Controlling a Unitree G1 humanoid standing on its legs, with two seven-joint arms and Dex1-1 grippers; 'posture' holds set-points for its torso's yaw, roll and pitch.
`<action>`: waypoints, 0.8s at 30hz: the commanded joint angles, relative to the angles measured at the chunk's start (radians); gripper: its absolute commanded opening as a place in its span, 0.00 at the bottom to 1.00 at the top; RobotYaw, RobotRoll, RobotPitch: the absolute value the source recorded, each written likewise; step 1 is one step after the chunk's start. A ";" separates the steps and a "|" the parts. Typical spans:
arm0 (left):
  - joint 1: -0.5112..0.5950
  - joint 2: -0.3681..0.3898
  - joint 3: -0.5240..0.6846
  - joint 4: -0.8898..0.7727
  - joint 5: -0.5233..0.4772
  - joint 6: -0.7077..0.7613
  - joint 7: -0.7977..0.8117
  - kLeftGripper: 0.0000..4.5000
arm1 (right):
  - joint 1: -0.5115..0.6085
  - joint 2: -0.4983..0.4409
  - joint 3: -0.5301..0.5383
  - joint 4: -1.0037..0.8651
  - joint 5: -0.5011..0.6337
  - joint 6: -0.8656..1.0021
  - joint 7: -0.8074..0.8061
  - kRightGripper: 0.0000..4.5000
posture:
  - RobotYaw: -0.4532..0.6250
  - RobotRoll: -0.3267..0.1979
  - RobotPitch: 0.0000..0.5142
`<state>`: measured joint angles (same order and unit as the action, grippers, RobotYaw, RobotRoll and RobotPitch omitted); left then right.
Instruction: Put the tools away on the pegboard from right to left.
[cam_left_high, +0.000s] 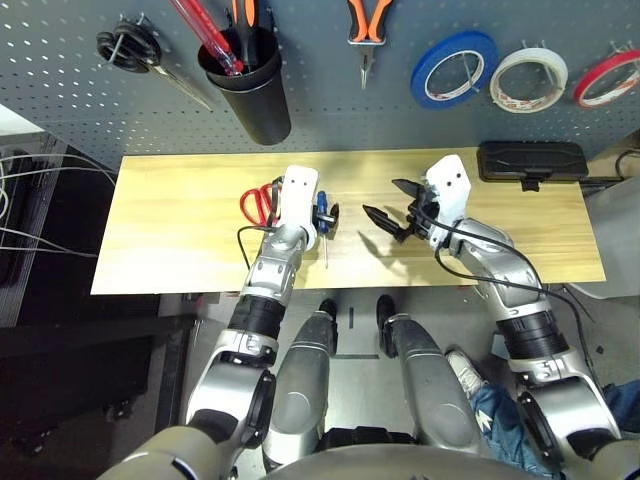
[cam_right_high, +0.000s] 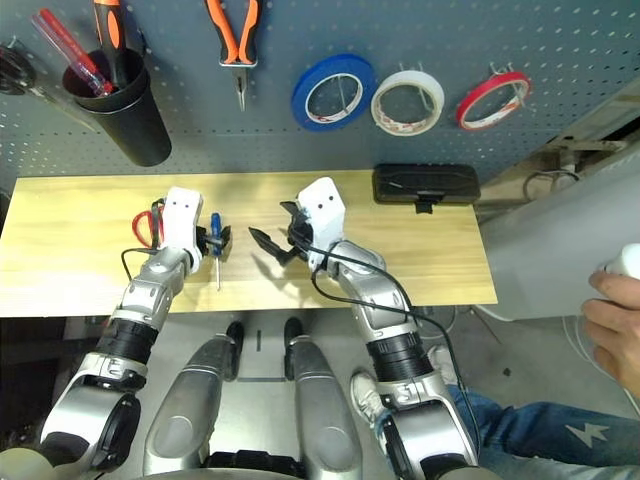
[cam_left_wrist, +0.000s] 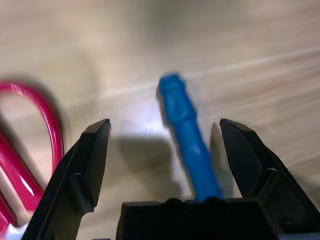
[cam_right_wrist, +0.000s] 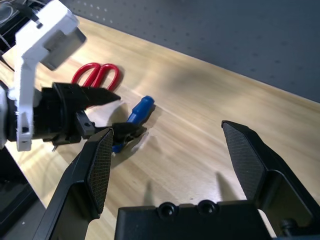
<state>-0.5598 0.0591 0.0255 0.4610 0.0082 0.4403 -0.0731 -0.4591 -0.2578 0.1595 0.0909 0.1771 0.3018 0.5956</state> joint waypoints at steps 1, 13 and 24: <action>0.017 -0.021 0.005 0.021 -0.014 0.028 0.013 0.88 | 0.023 0.003 0.018 -0.012 -0.011 0.014 0.006 1.00 | 0.48 0.62 0.93; 0.004 -0.044 0.000 0.021 -0.043 -0.021 -0.017 0.12 | -0.008 -0.005 -0.005 0.030 -0.016 -0.014 -0.007 1.00 | 0.48 0.62 0.82; 0.111 -0.023 0.018 -0.253 -0.092 -0.079 -0.059 0.12 | -0.050 0.010 -0.055 0.081 -0.014 -0.070 -0.039 1.00 | 0.49 0.62 0.66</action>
<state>-0.4934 0.0338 0.0390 0.2641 -0.0666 0.3572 -0.1217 -0.5242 -0.2541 0.1172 0.1629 0.1614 0.2433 0.5586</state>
